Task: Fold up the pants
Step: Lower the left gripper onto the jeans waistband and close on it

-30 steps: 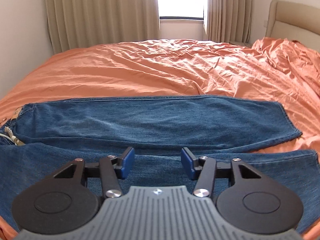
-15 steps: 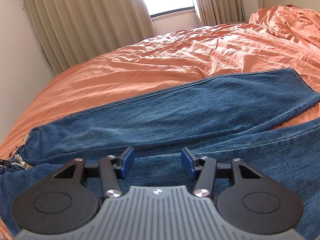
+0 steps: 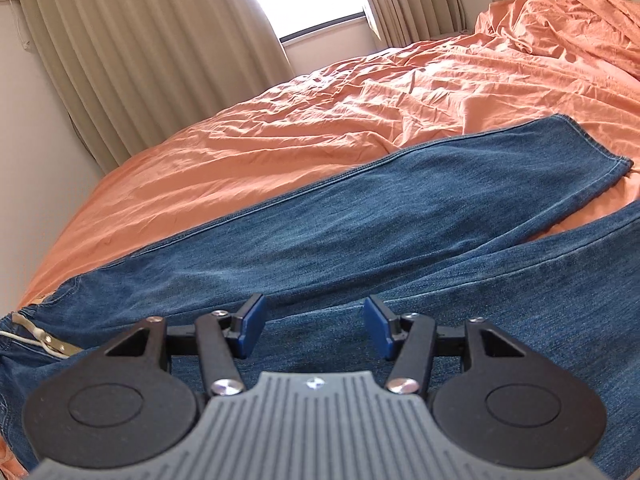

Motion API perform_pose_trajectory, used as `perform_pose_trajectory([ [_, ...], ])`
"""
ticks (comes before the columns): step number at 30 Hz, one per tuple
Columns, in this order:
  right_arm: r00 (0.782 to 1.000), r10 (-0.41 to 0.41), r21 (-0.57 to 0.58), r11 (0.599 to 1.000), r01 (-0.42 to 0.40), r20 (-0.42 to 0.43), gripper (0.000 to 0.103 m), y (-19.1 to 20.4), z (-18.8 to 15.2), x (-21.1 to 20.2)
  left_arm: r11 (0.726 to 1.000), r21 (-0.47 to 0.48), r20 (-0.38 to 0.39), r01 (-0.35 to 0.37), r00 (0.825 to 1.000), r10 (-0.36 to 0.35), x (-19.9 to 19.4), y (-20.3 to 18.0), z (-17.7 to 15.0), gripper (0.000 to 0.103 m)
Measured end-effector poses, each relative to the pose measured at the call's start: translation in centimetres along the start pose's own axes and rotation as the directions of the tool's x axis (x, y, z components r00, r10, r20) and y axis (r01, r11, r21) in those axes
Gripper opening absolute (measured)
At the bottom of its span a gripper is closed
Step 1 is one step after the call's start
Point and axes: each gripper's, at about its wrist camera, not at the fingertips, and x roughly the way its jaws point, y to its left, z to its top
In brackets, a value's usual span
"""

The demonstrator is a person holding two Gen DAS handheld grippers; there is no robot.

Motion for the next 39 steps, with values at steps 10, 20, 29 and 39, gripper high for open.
perform_pose_trajectory([
  [10,0.997,-0.046,-0.093,0.995,0.04,-0.064,0.058,1.0,2.8,-5.9,0.994,0.008,-0.196,-0.109,0.975,0.108,8.8,1.2,-2.8,0.009],
  [20,0.981,-0.125,-0.062,0.991,0.117,-0.148,0.062,-3.8,6.2,-10.0,0.989,0.114,-0.181,-0.09,0.977,0.11,4.6,-0.1,-1.1,0.039],
  [29,0.969,-0.196,-0.097,0.978,0.183,-0.153,0.066,-7.3,6.9,-13.4,0.951,0.309,-0.271,-0.028,0.956,0.116,2.3,-2.9,-3.8,0.022],
  [39,0.946,-0.263,-0.091,0.964,0.249,-0.19,0.066,-11.8,8.3,-17.9,0.909,0.404,-0.367,-0.106,0.891,0.267,5.8,-3.6,-7.1,0.019],
])
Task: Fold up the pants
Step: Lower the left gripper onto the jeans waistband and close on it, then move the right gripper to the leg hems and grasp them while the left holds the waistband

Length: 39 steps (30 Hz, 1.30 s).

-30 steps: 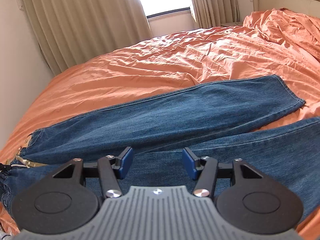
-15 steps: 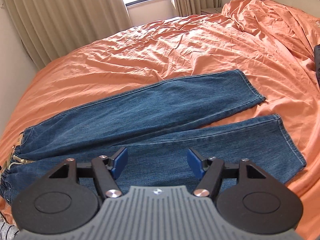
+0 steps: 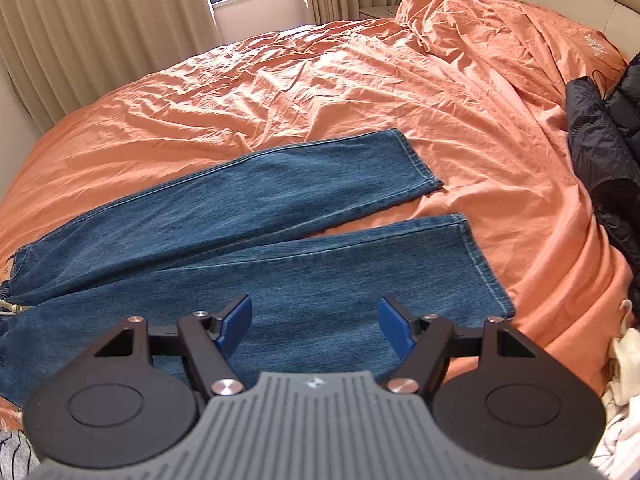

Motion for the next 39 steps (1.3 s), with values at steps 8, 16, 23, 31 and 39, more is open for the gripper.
perform_pose_trajectory([
  [8,0.997,-0.022,-0.134,0.991,0.012,-0.075,0.06,-2.8,1.9,-4.0,0.955,0.293,0.124,0.036,0.989,-0.075,-7.9,-3.4,-0.2,0.02],
  [16,0.981,-0.135,-0.357,0.931,0.078,-0.138,0.048,-4.9,1.5,-5.3,0.798,0.601,0.087,0.038,0.99,-0.113,-9.6,-10.8,-1.5,0.03],
  [23,0.993,-0.12,-0.391,0.915,0.102,-0.021,0.047,-7.3,-1.7,-3.9,0.711,0.7,0.031,0.072,0.991,-0.132,-7.6,-15.4,-2.5,0.043],
  [31,0.99,-0.129,-0.4,0.911,0.096,-0.055,0.047,-8.8,-5.1,-1.1,0.614,0.779,-0.06,0.128,0.99,-0.129,-5.6,-18.9,-3.9,0.049],
  [39,0.992,-0.119,-0.464,0.882,0.085,-0.045,0.046,-9.3,-6.7,0.6,0.537,0.83,-0.116,0.15,0.988,-0.098,-4.0,-21.6,-5.0,0.059],
])
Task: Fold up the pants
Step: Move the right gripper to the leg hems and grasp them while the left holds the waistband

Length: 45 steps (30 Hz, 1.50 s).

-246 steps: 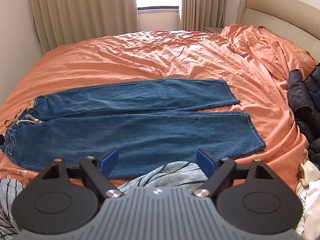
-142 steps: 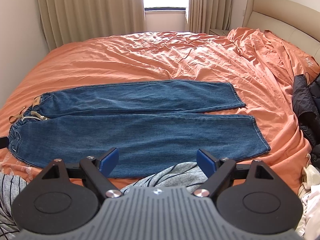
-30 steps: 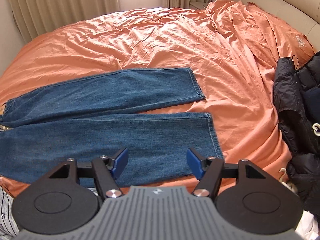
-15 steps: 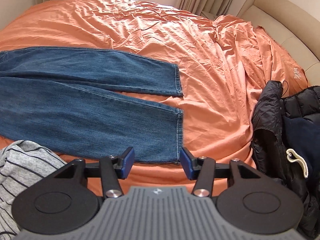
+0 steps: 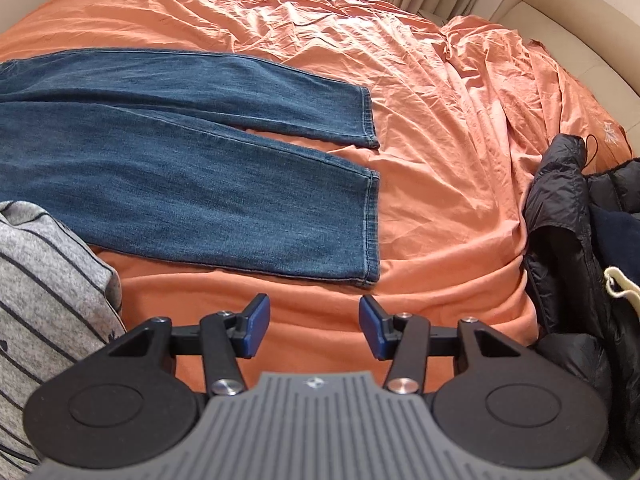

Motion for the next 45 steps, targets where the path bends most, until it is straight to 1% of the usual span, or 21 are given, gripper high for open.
perform_pose_trajectory([
  [2,1.0,-0.007,-0.065,0.998,0.009,0.016,0.044,0.6,-0.3,0.4,1.0,0.026,0.002,-0.008,1.0,0.008,0.2,-0.7,0.1,0.064],
  [4,0.999,-0.033,-0.163,0.986,0.037,0.029,0.038,1.5,-0.7,1.0,0.999,0.018,-0.008,-0.041,0.999,0.041,0.7,-1.0,0.3,0.063],
  [5,0.998,-0.051,-0.224,0.973,0.058,0.039,0.037,2.0,-1.0,1.4,0.998,-0.004,-0.014,-0.055,0.998,0.055,0.9,-0.9,0.3,0.054],
  [6,0.997,-0.067,-0.283,0.956,0.077,0.047,0.035,2.6,-1.3,1.8,0.998,-0.037,-0.012,-0.059,0.998,0.059,0.9,-0.8,0.3,0.035],
  [8,0.993,-0.09,-0.401,0.909,0.112,0.073,0.033,3.7,-1.9,2.7,0.994,-0.087,0.015,-0.068,0.997,0.07,0.6,-0.5,0.2,0.018],
  [9,0.991,-0.1,-0.453,0.882,0.13,0.089,0.033,4.2,-2.2,3.1,0.991,-0.118,0.034,-0.065,0.997,0.069,0.1,-0.3,-0.1,0.014],
  [13,0.978,-0.156,-0.623,0.753,0.21,0.14,0.033,5.8,-3.1,5.6,0.962,-0.263,0.11,-0.069,0.989,0.101,-1.4,0.6,-2.1,0.011],
  [15,0.973,-0.175,-0.685,0.692,0.23,0.15,0.032,6.3,-3.3,7.2,0.94,-0.321,0.151,-0.115,0.974,0.17,-2.5,1.1,-3.1,0.007],
  [17,0.97,-0.193,-0.711,0.66,0.242,0.151,0.025,6.4,-3.2,8.6,0.912,-0.388,0.185,-0.131,0.959,0.217,-3.5,1.6,-3.5,0.007],
  [19,0.969,-0.201,-0.729,0.641,0.24,0.143,0.024,6.5,-3.0,9.8,0.884,-0.45,0.211,-0.125,0.947,0.241,-4.6,2.4,-3.3,0.007],
  [21,0.968,-0.212,-0.758,0.607,0.238,0.135,0.024,6.8,-3.0,11.0,0.87,-0.475,0.218,-0.134,0.94,0.263,-5.4,2.8,-3.5,0.007],
  [25,0.974,-0.201,-0.802,0.563,0.201,0.103,0.024,7.5,-3.3,11.6,0.848,-0.51,0.221,-0.143,0.931,0.29,-6.1,3.4,-3.1,0.007],
  [26,0.973,-0.196,-0.805,0.555,0.21,0.119,0.024,7.6,-3.4,11.2,0.843,-0.519,0.221,-0.143,0.93,0.294,-6.6,3.3,-3.0,0.007],
  [27,0.973,-0.187,-0.797,0.564,0.217,0.132,0.024,7.6,-3.1,10.7,0.838,-0.527,0.223,-0.143,0.928,0.298,-6.8,3.6,-3.0,0.007],
  [29,0.98,-0.128,-0.764,0.613,0.201,0.155,0.025,7.7,-2.4,9.2,0.827,-0.546,0.228,-0.134,0.926,0.301,-7.3,3.9,-3.1,0.007],
  [30,0.982,-0.098,-0.757,0.626,0.189,0.164,0.026,7.8,-2.1,8.6,0.824,-0.551,0.23,-0.134,0.924,0.304,-7.6,3.8,-3.1,0.007],
  [32,0.982,-0.053,-0.765,0.621,0.174,0.181,0.026,8.7,-2.1,7.9,0.817,-0.562,0.235,-0.129,0.922,0.308,-7.7,4.0,-3.1,0.007],
  [35,0.984,-0.014,-0.795,0.588,0.15,0.176,0.026,10.2,-2.3,8.3,0.808,-0.575,0.237,-0.128,0.919,0.314,-7.9,4.4,-3.1,0.007],
  [38,0.985,-0.032,-0.792,0.59,0.157,0.171,0.026,10.7,-2.3,9.6,0.797,-0.593,0.244,-0.117,0.917,0.317,-8.4,4.5,-3.2,0.007],
  [41,0.979,-0.06,-0.75,0.634,0.189,0.197,0.026,10.2,-1.6,10.1,0.791,-0.601,0.247,-0.114,0.915,0.32,-8.6,4.7,-3.2,0.007],
  [45,0.961,-0.173,-0.718,0.639,0.275,0.214,0.026,8.4,-0.8,11.2,0.783,-0.611,0.247,-0.117,0.912,0.329,-8.8,5.0,-3.2,0.007],
])
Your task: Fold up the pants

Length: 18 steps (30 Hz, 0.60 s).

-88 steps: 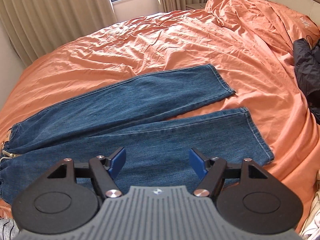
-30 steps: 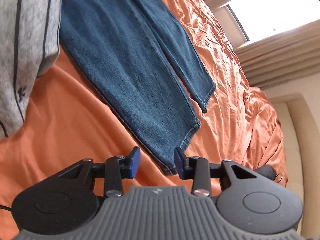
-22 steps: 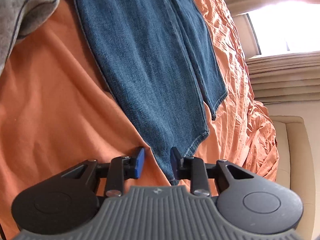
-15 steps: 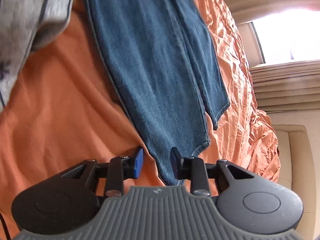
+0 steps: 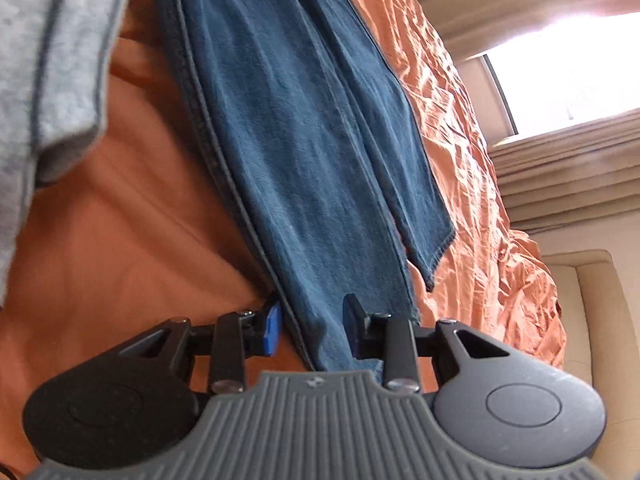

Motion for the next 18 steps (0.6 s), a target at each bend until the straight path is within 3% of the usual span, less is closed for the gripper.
perform_pose_trajectory([
  [2,0.999,-0.022,0.046,0.999,0.023,-0.033,0.021,-1.1,-0.7,0.5,1.0,-0.006,0.004,-0.002,1.0,0.002,0.0,0.2,0.1,0.007],
  [3,0.999,-0.014,0.077,0.997,0.016,-0.031,0.01,-1.6,-0.8,0.5,1.0,-0.008,0.007,-0.003,1.0,0.004,-0.1,0.2,0.1,0.007],
  [6,1.0,-0.016,0.126,0.992,0.014,0.014,0.0,-2.7,-0.9,-0.6,1.0,-0.014,0.018,-0.015,1.0,0.015,-0.3,0.6,0.3,0.007],
  [11,0.993,-0.094,0.209,0.975,0.078,0.068,0.0,-6.1,0.1,-2.6,0.999,-0.007,0.04,-0.035,0.999,0.036,-1.5,1.6,1.2,0.007],
  [18,0.984,-0.161,0.329,0.936,0.127,0.078,0.0,-13.5,3.5,-4.1,0.992,0.039,0.097,-0.121,0.988,0.117,-4.4,4.4,5.6,0.006],
])
